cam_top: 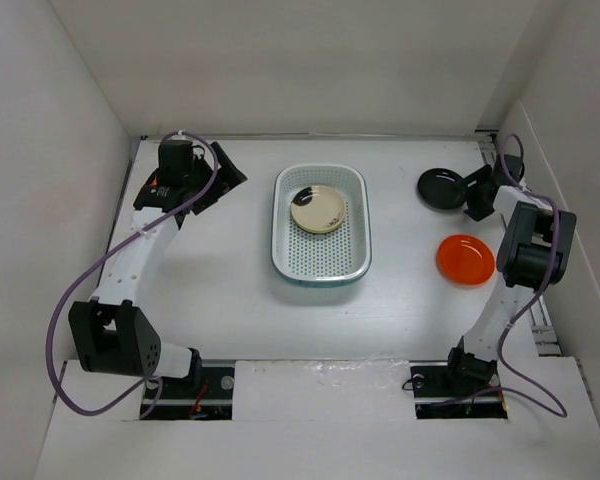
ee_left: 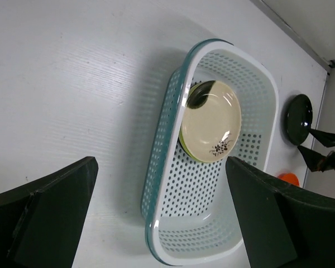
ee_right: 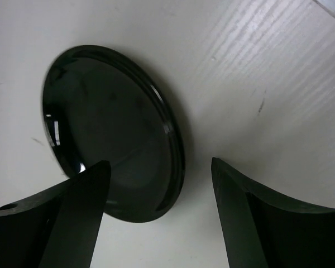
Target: Place the plates into the plastic bin on the countertop
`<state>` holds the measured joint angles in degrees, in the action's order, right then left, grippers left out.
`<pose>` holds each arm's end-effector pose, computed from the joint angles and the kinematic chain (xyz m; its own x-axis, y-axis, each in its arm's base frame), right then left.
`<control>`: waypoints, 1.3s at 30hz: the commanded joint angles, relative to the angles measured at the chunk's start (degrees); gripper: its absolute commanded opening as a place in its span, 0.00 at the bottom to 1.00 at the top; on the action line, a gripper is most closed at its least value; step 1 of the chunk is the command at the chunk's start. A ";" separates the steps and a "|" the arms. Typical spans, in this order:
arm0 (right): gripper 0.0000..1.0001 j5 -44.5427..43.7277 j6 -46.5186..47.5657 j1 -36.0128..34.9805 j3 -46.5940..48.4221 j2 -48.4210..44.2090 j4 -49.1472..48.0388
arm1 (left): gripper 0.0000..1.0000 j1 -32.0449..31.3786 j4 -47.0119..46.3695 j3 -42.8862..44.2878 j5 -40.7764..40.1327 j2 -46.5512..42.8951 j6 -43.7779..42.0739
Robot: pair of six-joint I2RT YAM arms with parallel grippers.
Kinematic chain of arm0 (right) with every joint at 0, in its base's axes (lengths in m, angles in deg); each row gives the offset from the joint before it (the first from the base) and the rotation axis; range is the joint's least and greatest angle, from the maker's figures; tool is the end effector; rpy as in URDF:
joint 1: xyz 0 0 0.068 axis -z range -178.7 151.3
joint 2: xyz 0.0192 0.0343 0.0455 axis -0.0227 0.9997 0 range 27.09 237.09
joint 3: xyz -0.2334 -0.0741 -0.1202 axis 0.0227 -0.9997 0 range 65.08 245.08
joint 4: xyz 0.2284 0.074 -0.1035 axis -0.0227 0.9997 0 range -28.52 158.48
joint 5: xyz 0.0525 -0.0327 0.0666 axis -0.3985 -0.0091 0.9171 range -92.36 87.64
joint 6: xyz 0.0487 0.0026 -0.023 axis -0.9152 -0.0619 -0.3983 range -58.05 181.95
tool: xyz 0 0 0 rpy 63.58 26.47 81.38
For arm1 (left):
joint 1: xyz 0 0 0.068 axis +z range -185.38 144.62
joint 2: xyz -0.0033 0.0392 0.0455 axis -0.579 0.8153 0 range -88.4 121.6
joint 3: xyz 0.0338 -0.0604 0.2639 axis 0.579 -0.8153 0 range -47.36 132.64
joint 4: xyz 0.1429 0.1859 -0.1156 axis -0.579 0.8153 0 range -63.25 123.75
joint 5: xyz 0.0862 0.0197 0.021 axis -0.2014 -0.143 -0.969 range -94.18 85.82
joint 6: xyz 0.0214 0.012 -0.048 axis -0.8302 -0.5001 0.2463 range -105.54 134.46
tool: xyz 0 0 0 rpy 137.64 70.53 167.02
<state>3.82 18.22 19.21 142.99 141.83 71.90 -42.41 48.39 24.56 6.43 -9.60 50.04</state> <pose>0.4167 -0.1306 0.1741 -0.3416 0.8326 -0.4360 0.6537 0.5438 0.5263 0.3116 -0.0450 0.3507 -0.5489 -0.5085 -0.6634 -0.0473 0.8113 -0.5827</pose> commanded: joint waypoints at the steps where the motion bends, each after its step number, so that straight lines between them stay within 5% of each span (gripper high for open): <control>1: 0.78 -3.00 1.45 -1.38 4.35 0.39 3.73 | 1.00 -0.36 -0.20 0.24 1.69 -3.83 -2.61; 10: 0.57 -4.77 2.68 -2.00 15.69 7.42 15.51 | 1.00 -0.36 -0.73 -0.90 2.84 -3.31 -2.09; 22: 0.57 -4.77 5.05 -2.53 26.23 13.66 24.82 | 1.00 -0.36 -0.20 -0.38 1.69 -3.31 -2.09; 31: 0.00 -5.38 6.20 -3.06 32.56 16.83 29.31 | 1.00 2.54 0.32 0.15 2.57 -4.45 -3.14; 39: 0.00 -3.46 6.20 -3.67 29.51 13.43 26.61 | 1.00 2.54 0.32 -0.38 3.63 -3.92 -3.14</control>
<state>0.08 23.40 16.44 174.51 158.07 98.63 -39.83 49.12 24.25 8.95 -12.09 47.89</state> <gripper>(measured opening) 0.028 0.993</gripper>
